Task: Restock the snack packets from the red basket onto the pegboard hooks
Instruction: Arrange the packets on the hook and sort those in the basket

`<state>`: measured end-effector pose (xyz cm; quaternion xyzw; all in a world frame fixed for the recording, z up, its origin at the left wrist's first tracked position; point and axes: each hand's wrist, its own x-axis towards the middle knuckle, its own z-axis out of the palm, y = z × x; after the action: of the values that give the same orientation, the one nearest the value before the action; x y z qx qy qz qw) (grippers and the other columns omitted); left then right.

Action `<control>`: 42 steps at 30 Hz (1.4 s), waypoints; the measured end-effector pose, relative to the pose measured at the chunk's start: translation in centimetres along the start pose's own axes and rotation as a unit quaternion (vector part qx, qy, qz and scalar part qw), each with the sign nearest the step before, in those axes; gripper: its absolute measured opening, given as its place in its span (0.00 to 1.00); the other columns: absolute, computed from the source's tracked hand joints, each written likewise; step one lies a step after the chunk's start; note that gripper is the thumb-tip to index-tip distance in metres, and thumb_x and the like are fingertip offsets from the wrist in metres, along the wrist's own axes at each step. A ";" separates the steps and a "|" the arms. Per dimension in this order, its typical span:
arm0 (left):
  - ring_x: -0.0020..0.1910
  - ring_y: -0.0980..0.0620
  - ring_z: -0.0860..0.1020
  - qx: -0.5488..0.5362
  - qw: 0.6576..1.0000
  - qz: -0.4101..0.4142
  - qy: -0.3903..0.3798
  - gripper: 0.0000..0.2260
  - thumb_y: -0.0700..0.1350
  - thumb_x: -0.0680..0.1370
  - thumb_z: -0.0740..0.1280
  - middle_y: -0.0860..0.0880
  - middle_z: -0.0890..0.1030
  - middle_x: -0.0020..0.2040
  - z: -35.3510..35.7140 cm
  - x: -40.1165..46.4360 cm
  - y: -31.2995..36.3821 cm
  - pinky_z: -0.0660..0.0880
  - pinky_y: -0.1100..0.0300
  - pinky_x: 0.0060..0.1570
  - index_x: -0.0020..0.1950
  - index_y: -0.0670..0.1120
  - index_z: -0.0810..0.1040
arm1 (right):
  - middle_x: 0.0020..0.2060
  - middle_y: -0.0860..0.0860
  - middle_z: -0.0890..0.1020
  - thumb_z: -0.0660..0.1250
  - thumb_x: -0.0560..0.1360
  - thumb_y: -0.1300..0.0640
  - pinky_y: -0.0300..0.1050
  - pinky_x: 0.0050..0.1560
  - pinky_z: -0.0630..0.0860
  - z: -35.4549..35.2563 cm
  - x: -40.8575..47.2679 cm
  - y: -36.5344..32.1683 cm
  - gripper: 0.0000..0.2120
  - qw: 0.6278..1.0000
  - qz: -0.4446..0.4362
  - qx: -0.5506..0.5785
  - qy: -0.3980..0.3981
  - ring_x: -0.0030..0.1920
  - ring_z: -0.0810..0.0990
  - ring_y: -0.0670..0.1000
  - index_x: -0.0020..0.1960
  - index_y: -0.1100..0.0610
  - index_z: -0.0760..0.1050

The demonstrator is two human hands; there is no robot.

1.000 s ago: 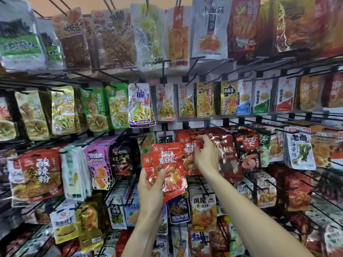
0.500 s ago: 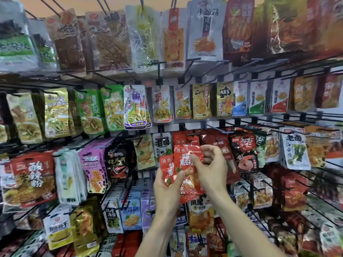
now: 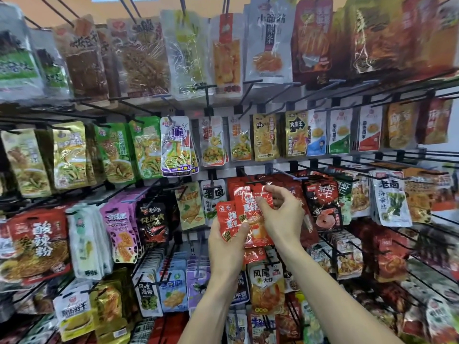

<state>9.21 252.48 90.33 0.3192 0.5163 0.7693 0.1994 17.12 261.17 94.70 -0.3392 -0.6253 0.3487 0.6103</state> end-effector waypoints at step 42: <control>0.41 0.56 0.76 0.255 0.937 0.239 -0.026 0.21 0.51 0.83 0.70 0.62 0.77 0.57 0.5 3.1 0.8 0.76 0.59 0.42 0.73 0.67 0.71 | 0.61 0.41 0.84 0.75 0.78 0.54 0.50 0.69 0.75 -0.6 -0.1 0.4 0.16 0.998 -0.026 -0.010 -0.055 0.64 0.79 0.43 0.65 0.48 0.82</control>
<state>7.37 254.50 92.05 0.4936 0.5979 0.6282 -0.0650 17.69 261.30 94.37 -0.3092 -0.6696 0.3449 0.5805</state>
